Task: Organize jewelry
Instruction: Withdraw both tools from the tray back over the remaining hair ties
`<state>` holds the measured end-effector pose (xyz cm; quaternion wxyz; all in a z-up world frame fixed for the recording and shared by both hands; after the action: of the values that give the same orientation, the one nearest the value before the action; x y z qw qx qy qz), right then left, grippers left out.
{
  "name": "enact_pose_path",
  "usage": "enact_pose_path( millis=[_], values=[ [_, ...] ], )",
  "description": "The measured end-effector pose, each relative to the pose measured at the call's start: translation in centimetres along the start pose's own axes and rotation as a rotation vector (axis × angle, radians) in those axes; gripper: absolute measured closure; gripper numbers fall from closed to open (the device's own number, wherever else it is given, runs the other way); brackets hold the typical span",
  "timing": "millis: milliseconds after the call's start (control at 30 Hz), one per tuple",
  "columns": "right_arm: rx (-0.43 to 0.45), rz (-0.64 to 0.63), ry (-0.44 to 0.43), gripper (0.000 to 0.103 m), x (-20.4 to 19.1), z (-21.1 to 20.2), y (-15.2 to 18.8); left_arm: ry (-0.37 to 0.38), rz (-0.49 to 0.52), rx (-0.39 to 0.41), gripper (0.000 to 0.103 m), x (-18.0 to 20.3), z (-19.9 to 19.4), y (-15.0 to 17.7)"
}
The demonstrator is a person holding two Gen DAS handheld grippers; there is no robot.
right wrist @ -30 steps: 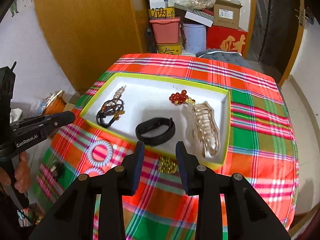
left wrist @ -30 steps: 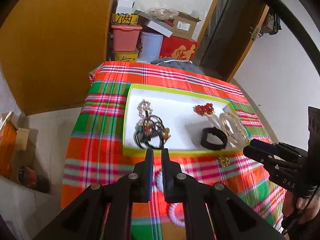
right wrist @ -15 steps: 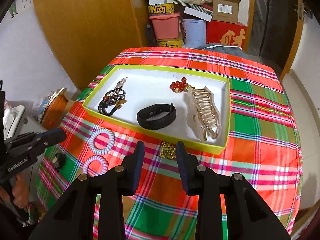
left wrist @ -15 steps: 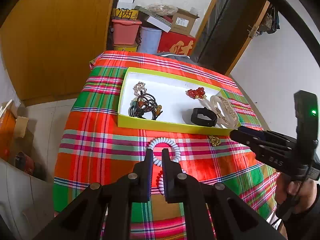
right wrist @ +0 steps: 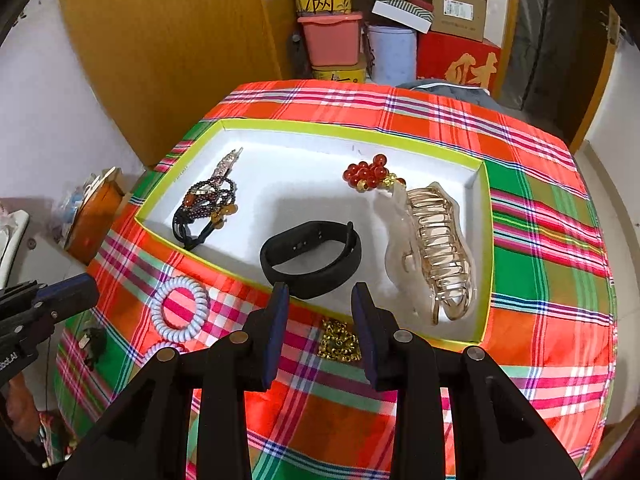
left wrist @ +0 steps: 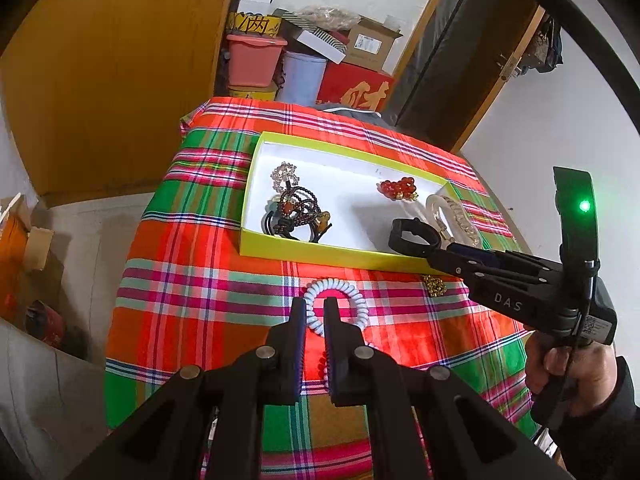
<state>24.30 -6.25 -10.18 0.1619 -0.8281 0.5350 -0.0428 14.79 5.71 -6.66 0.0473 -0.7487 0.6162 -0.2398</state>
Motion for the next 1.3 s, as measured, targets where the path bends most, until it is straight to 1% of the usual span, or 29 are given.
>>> enact_pose_path(
  millis=[200, 433, 633, 900, 933, 967, 1000, 1033, 1067, 1300],
  values=[
    [0.000, -0.001, 0.012, 0.070, 0.0, 0.1, -0.3, 0.009, -0.002, -0.004, 0.095, 0.2, 0.1, 0.0],
    [0.002, 0.004, 0.006, 0.070, -0.1, -0.4, 0.0, 0.006, 0.003, 0.003, 0.095, 0.3, -0.2, 0.1],
    [0.020, 0.002, -0.003, 0.070, -0.4, -1.9, 0.9, -0.002, -0.001, 0.012, 0.095, 0.2, -0.6, 0.5],
    [0.042, -0.012, -0.016, 0.070, -1.1, -4.1, 2.9, -0.036, -0.010, 0.027, 0.095, -0.2, -1.8, 1.8],
    [0.044, -0.015, -0.019, 0.070, -1.2, -4.3, 3.2, -0.039, -0.014, 0.028, 0.093, -0.3, -1.9, 1.9],
    [0.045, -0.017, -0.020, 0.070, -1.3, -4.5, 3.4, -0.041, -0.018, 0.029, 0.084, -0.4, -2.0, 2.1],
    [0.046, -0.019, -0.022, 0.070, -1.4, -4.6, 3.6, -0.042, -0.024, 0.035, 0.079, -0.6, -2.2, 2.3],
    [0.047, -0.021, -0.024, 0.070, -1.5, -4.8, 3.9, -0.041, -0.028, 0.039, 0.070, -0.7, -2.3, 2.5],
    [0.049, -0.022, -0.028, 0.070, -1.6, -4.9, 4.1, -0.040, -0.032, 0.043, 0.066, -0.9, -2.5, 2.7],
    [0.055, -0.038, -0.049, 0.070, -2.5, -5.5, 5.4, -0.093, -0.055, 0.049, 0.065, -2.6, -3.2, 4.4]
  ],
)
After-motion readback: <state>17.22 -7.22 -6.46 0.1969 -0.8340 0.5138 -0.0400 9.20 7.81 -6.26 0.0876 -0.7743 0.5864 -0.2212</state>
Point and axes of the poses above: each gripper's, at about its wrist camera, not at the fingertips, and z roughly the way its jaws point, x to its right, y to its underside, the point moved 9 cm from there along z, roughly the way its jaws point, and after that the axes turned 13 degrees about -x, right-handed, at the moved point
